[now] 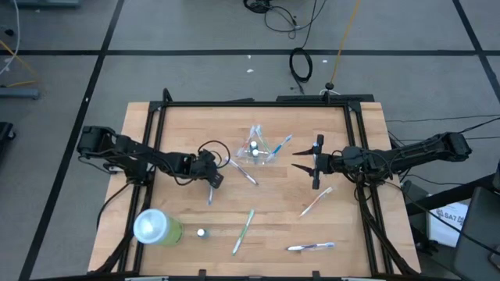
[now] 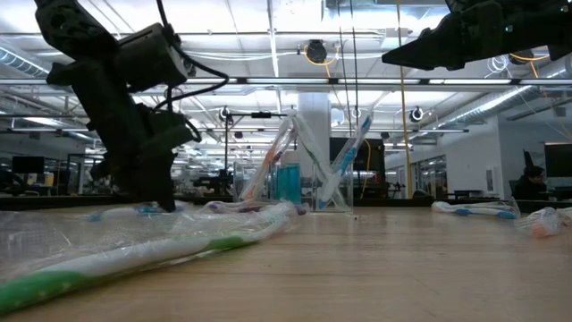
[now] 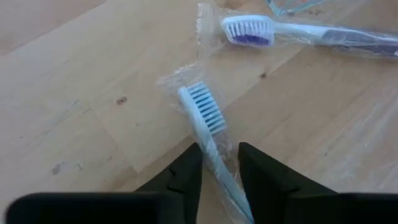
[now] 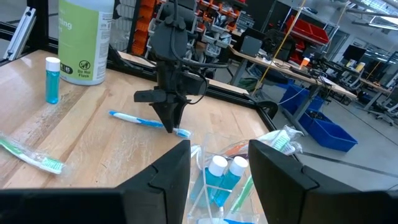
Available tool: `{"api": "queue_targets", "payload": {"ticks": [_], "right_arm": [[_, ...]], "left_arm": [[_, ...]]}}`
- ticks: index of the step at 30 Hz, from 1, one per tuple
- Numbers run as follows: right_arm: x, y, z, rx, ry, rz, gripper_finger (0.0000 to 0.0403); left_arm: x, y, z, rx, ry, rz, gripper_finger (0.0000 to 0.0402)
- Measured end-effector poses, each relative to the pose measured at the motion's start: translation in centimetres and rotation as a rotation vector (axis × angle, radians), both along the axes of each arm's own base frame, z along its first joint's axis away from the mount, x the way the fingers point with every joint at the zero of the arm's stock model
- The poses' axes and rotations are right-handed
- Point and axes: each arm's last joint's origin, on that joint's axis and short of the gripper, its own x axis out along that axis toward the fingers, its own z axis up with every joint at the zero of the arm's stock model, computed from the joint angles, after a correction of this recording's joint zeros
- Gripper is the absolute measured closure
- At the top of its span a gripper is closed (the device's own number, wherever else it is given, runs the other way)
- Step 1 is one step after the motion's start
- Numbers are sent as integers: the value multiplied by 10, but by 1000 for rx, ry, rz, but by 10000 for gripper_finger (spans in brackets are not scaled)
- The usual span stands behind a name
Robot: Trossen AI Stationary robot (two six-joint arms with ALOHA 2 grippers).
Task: Pick & Place toothbrushing station
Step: Put the left blue toothbrush into the transparent organizer
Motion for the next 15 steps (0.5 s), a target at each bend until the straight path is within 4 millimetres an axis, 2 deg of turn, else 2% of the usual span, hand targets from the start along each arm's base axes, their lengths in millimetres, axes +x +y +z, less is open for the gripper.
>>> {"api": "queue_targets", "payload": {"ticks": [10,15], "right_arm": [[0,0,-1,0,14,0,247],[0,0,-1,-2,14,0,247]], "left_arm": [[0,3,0,-10,-9,43,390],[1,3,1,3,-30,55,380]]}}
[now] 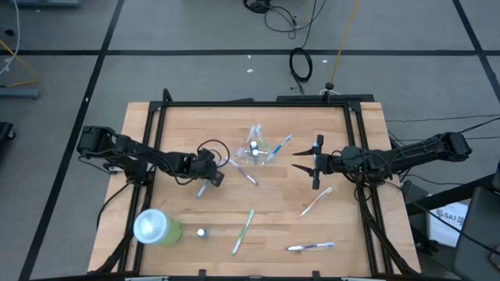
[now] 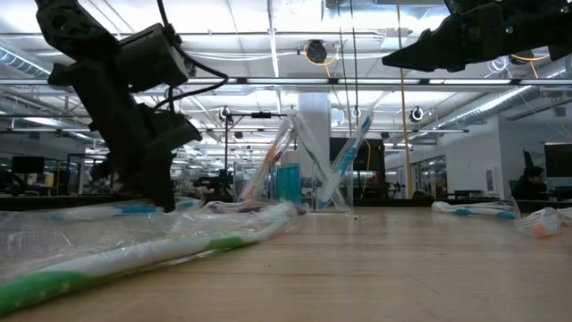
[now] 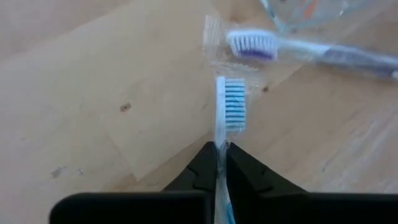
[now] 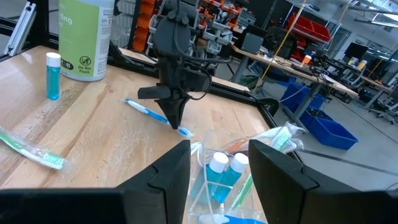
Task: Pick & Place toothbrushing station
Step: Put the left blue toothbrush into the transparent organizer
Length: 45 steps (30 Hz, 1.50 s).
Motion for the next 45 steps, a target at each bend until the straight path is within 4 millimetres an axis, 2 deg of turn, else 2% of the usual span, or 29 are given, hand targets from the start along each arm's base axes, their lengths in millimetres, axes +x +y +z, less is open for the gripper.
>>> {"api": "queue_targets", "payload": {"ticks": [3,8,13,18,20,23,26,28,31,38,42,45], "right_arm": [[0,0,0,0,0,0,247],[0,0,0,0,0,0,247],[0,0,0,38,-6,-4,247],[0,0,0,100,-12,-12,247],[0,0,-1,125,-9,-16,247],[2,-1,-4,187,0,-30,247],[5,-4,-12,239,11,-60,247],[6,-7,-22,256,45,-87,247],[6,-13,-34,288,79,-127,247],[6,-16,-36,336,67,-152,247],[6,-16,-36,337,67,-151,247],[6,-16,-36,337,67,-151,247]], "left_arm": [[0,1,5,36,-25,12,379],[-1,3,29,118,-131,37,392],[-3,2,81,336,-267,-83,386],[-1,1,141,596,-587,-182,393],[0,1,155,659,-687,-188,383],[0,5,164,763,-715,-198,376],[8,13,161,808,-709,-185,386],[18,19,151,807,-693,-186,395],[35,28,141,820,-761,-189,389],[63,51,109,884,-832,-210,396],[74,61,81,877,-743,-191,386],[77,66,67,903,-672,-198,391]]}}
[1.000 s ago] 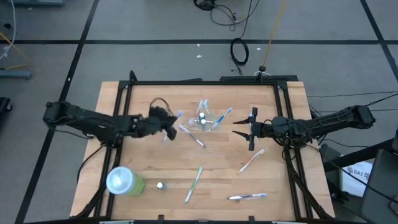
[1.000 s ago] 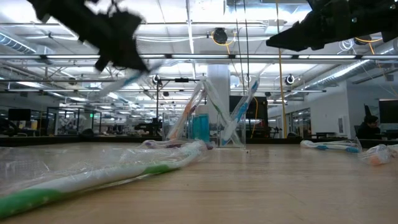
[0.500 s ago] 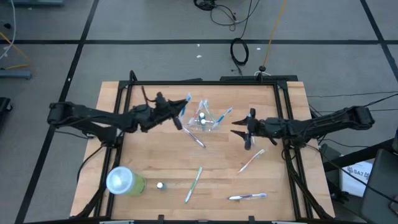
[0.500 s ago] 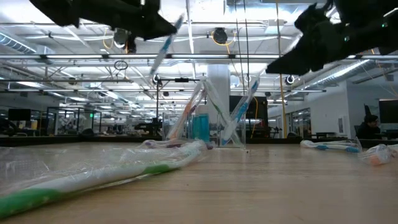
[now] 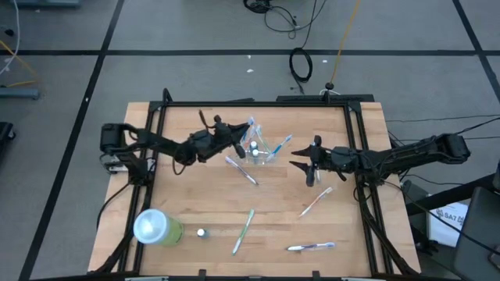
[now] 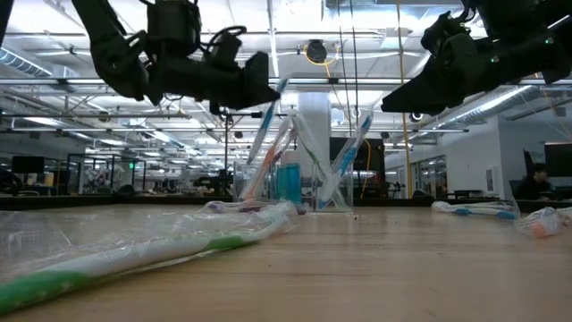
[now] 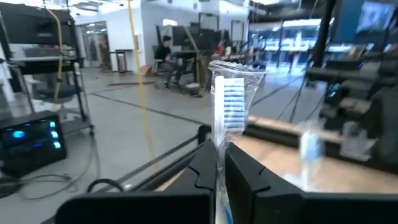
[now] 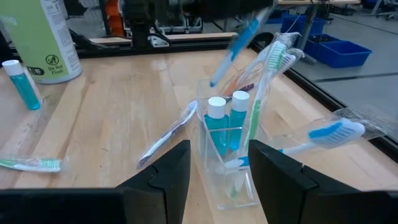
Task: Pick & Place toothbrushing station
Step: Put the left blue toothbrush into the transparent organizer
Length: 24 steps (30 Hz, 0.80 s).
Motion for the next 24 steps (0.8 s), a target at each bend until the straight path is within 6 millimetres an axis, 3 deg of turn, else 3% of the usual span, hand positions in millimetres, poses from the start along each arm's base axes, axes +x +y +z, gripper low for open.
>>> {"api": "queue_targets", "payload": {"ticks": [15,24], "right_arm": [[0,0,0,-26,7,7,247],[0,0,0,-24,8,9,247]], "left_arm": [[3,-7,-29,-94,190,54,377],[3,-13,-34,-97,246,50,375]]}}
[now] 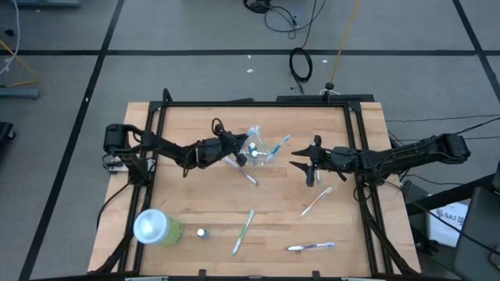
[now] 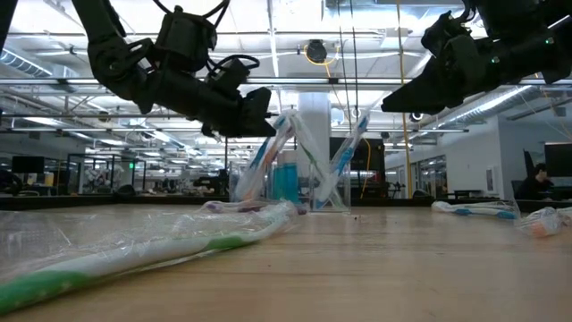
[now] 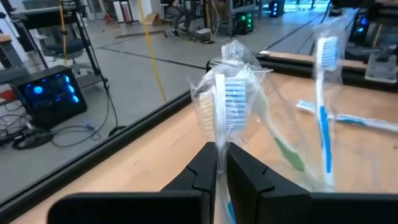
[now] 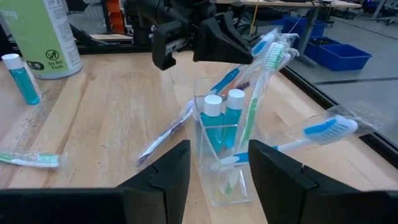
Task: Pick & Place toothbrushing station
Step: Put the left blue toothbrush into the transparent organizer, then put the mouthwash into the transparent organizer
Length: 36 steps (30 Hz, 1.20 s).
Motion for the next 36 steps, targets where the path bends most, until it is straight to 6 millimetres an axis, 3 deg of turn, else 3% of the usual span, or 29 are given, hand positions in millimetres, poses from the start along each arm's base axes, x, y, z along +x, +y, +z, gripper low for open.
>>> {"api": "queue_targets", "payload": {"ticks": [4,13,18,30,36], "right_arm": [[0,0,0,0,0,0,247],[0,0,0,0,0,1,247],[0,0,0,0,3,1,247],[-1,0,-2,0,26,1,247],[-1,0,-2,17,21,-4,247]], "left_arm": [[0,0,-2,16,33,-3,356],[1,-7,-1,60,58,-28,252],[-2,-15,11,98,39,26,217],[-33,-41,65,92,45,-26,223],[-49,-54,87,78,5,-159,225]]}}
